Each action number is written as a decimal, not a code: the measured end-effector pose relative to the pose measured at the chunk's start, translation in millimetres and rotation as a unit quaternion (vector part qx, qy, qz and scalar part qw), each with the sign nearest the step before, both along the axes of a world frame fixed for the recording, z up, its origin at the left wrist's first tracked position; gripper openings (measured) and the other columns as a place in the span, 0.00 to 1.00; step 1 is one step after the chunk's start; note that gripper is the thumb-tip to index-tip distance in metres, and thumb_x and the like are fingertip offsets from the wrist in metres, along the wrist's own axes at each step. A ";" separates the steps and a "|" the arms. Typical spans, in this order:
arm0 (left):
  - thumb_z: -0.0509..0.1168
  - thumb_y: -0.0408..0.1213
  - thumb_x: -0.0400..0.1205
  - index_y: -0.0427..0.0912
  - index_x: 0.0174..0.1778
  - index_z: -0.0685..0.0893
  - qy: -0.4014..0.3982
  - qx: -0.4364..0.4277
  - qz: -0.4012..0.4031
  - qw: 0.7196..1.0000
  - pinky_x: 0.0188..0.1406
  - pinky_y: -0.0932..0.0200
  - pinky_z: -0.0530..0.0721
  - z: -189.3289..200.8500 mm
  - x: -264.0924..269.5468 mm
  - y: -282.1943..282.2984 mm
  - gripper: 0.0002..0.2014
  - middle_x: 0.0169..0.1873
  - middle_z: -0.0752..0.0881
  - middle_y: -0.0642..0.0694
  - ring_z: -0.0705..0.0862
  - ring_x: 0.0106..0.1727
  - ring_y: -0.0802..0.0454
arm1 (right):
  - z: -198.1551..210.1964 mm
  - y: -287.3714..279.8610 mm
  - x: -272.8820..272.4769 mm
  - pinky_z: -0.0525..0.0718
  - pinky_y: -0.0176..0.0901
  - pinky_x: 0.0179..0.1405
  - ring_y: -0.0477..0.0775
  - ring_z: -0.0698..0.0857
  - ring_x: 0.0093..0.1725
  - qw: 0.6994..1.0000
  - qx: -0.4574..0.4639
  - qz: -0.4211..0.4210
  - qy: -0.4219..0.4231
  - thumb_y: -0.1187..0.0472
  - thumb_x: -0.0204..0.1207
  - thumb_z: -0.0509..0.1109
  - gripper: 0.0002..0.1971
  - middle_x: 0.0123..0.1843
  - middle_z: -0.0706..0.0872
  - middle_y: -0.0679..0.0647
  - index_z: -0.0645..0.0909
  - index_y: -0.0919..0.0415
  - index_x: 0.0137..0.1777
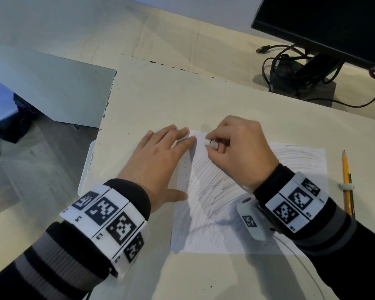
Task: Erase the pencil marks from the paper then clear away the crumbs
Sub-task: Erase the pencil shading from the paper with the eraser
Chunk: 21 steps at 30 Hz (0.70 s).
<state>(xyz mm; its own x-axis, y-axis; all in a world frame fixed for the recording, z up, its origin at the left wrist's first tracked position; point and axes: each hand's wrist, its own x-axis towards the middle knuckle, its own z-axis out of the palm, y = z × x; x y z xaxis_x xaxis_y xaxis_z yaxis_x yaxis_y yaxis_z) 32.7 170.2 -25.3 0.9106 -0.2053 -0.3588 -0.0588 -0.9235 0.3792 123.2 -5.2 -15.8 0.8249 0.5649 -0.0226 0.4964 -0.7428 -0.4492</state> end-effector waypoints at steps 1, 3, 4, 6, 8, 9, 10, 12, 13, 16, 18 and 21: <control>0.73 0.65 0.72 0.56 0.87 0.42 -0.002 0.001 -0.002 1.000 0.86 0.47 0.47 -0.3 0.0 -0.2 0.56 0.85 0.45 0.57 0.41 0.86 0.54 | -0.2 0.6 -3.6 0.86 0.43 0.39 0.46 0.82 0.36 1.000 0.003 0.018 0.007 0.64 0.71 0.76 0.05 0.40 0.85 0.50 0.92 0.58 0.45; 0.73 0.65 0.72 0.56 0.87 0.43 -0.003 -0.001 -0.001 1.000 0.86 0.47 0.47 -0.7 0.4 -0.4 0.56 0.85 0.45 0.57 0.42 0.86 0.54 | -0.9 -1.9 -0.9 0.84 0.37 0.39 0.44 0.82 0.35 1.000 0.006 0.013 0.014 0.63 0.71 0.77 0.04 0.39 0.85 0.48 0.92 0.57 0.45; 0.73 0.64 0.72 0.56 0.87 0.43 -0.002 -0.002 0.001 1.000 0.86 0.48 0.46 -0.4 0.4 -0.4 0.56 0.85 0.45 0.57 0.41 0.86 0.54 | -1.2 -5.0 4.7 0.83 0.34 0.39 0.42 0.81 0.34 1.000 0.007 -0.010 0.009 0.62 0.71 0.78 0.04 0.39 0.85 0.48 0.92 0.57 0.44; 0.73 0.64 0.72 0.57 0.87 0.43 0.003 -0.003 0.007 1.000 0.86 0.48 0.45 -0.3 0.6 -0.5 0.56 0.85 0.45 0.58 0.41 0.86 0.54 | -0.8 -9.1 12.3 0.84 0.35 0.38 0.43 0.82 0.34 0.999 0.013 -0.040 -0.002 0.63 0.69 0.78 0.04 0.38 0.86 0.48 0.92 0.58 0.43; 0.73 0.64 0.71 0.58 0.86 0.44 0.006 0.000 0.004 1.000 0.86 0.47 0.45 0.3 0.9 -0.8 0.55 0.85 0.46 0.57 0.42 0.86 0.54 | 0.3 -9.4 9.0 0.84 0.36 0.38 0.43 0.82 0.33 1.000 0.008 -0.014 0.009 0.65 0.68 0.78 0.05 0.37 0.86 0.48 0.92 0.58 0.42; 0.73 0.64 0.71 0.60 0.86 0.44 0.005 0.006 -0.001 1.000 0.86 0.46 0.47 0.6 1.5 -1.7 0.55 0.85 0.46 0.56 0.42 0.86 0.53 | 1.7 -10.0 7.2 0.83 0.34 0.38 0.43 0.81 0.33 1.000 0.002 0.000 0.022 0.65 0.68 0.78 0.05 0.37 0.86 0.48 0.92 0.58 0.42; 0.73 0.64 0.72 0.62 0.86 0.45 0.005 0.015 -0.005 1.000 0.86 0.45 0.49 1.3 2.6 -2.8 0.53 0.85 0.46 0.55 0.43 0.86 0.51 | 4.0 -12.1 8.2 0.82 0.34 0.38 0.42 0.81 0.33 0.999 -0.004 -0.005 0.034 0.64 0.68 0.78 0.04 0.36 0.87 0.48 0.93 0.57 0.42; 0.73 0.64 0.72 0.65 0.85 0.46 0.008 0.036 -0.008 0.999 0.85 0.44 0.51 4.0 5.6 -6.4 0.52 0.84 0.47 0.53 0.45 0.85 0.49 | 6.9 -20.5 19.2 0.79 0.29 0.38 0.41 0.82 0.34 0.998 -0.016 -0.053 0.036 0.62 0.68 0.79 0.04 0.37 0.87 0.47 0.93 0.56 0.42; 0.73 0.64 0.72 0.66 0.85 0.45 0.010 0.047 -0.009 0.999 0.85 0.43 0.53 5.4 6.8 -8.3 0.52 0.83 0.48 0.53 0.46 0.84 0.48 | 8.4 -22.9 23.6 0.77 0.27 0.38 0.40 0.81 0.34 0.997 -0.015 -0.073 0.029 0.61 0.68 0.79 0.04 0.37 0.87 0.47 0.92 0.56 0.43; 0.73 0.64 0.72 0.66 0.84 0.44 0.009 0.067 -0.014 0.998 0.85 0.43 0.55 8.5 9.2 -12.1 0.53 0.82 0.50 0.51 0.48 0.83 0.46 | 6.0 -14.5 15.7 0.81 0.28 0.38 0.39 0.83 0.34 0.998 0.007 -0.043 0.037 0.61 0.70 0.79 0.04 0.39 0.87 0.45 0.92 0.54 0.44; 0.74 0.64 0.71 0.65 0.84 0.45 0.010 0.065 -0.012 0.998 0.85 0.43 0.55 9.2 8.9 -12.1 0.53 0.82 0.50 0.51 0.49 0.83 0.46 | 1.7 -8.1 4.8 0.83 0.32 0.39 0.41 0.83 0.34 0.999 0.011 -0.006 0.035 0.62 0.70 0.77 0.05 0.38 0.87 0.45 0.92 0.53 0.44; 0.75 0.63 0.71 0.64 0.85 0.44 0.014 0.061 -0.004 0.998 0.85 0.45 0.53 9.7 7.9 -10.9 0.54 0.83 0.49 0.53 0.47 0.84 0.48 | -0.4 -14.7 13.2 0.84 0.34 0.39 0.42 0.82 0.35 0.999 0.006 -0.052 0.006 0.63 0.70 0.76 0.06 0.37 0.86 0.46 0.92 0.53 0.43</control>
